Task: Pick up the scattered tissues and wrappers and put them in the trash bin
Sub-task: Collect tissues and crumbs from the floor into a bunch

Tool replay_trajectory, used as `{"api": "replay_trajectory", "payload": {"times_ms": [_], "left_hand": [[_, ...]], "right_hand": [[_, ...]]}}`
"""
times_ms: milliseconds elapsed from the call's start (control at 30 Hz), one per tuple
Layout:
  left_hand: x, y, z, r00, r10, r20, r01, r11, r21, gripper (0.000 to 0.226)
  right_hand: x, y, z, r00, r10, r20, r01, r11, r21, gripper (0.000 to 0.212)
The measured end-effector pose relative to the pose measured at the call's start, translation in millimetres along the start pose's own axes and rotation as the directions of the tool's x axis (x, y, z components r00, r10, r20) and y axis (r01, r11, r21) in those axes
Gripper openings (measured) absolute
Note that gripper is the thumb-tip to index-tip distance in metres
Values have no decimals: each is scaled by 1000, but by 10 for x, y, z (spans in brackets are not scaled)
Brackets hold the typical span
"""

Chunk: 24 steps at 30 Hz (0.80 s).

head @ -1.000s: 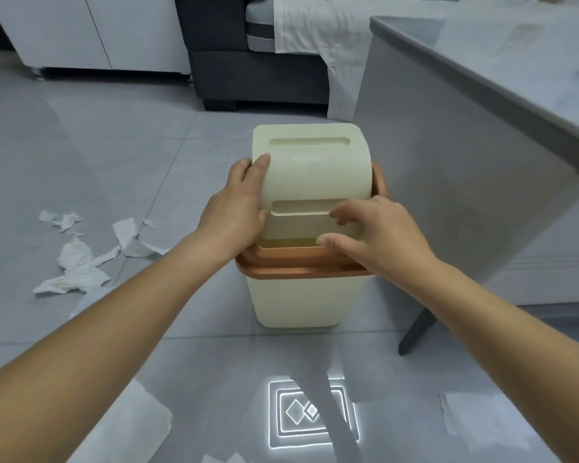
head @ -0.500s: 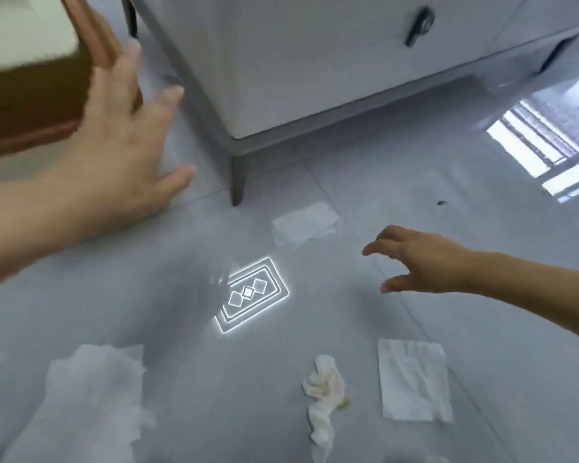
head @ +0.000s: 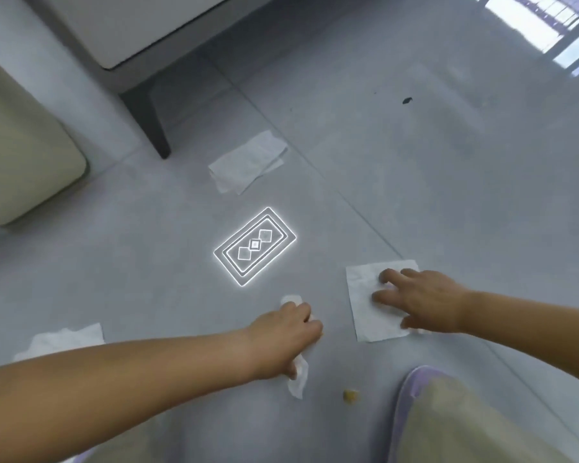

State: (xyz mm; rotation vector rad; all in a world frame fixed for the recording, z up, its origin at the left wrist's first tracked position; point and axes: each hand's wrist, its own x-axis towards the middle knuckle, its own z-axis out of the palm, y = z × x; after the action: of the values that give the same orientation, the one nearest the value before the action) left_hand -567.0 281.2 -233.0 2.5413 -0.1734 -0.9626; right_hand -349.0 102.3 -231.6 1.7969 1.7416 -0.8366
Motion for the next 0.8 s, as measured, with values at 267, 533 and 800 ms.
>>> {"api": "replay_trajectory", "payload": {"times_ms": [267, 533, 800], "left_hand": [[187, -203, -9, 991, 70, -113, -77, 995, -61, 19], [183, -169, -128, 980, 128, -152, -119, 991, 65, 25], [-103, -562, -171, 964, 94, -249, -66, 991, 118, 64]], "right_hand": [[87, 4, 61, 997, 14, -73, -11, 999, 37, 53], [131, -10, 69, 998, 9, -59, -4, 995, 100, 28], [-4, -272, -327, 988, -15, -156, 90, 868, 488, 21]]}}
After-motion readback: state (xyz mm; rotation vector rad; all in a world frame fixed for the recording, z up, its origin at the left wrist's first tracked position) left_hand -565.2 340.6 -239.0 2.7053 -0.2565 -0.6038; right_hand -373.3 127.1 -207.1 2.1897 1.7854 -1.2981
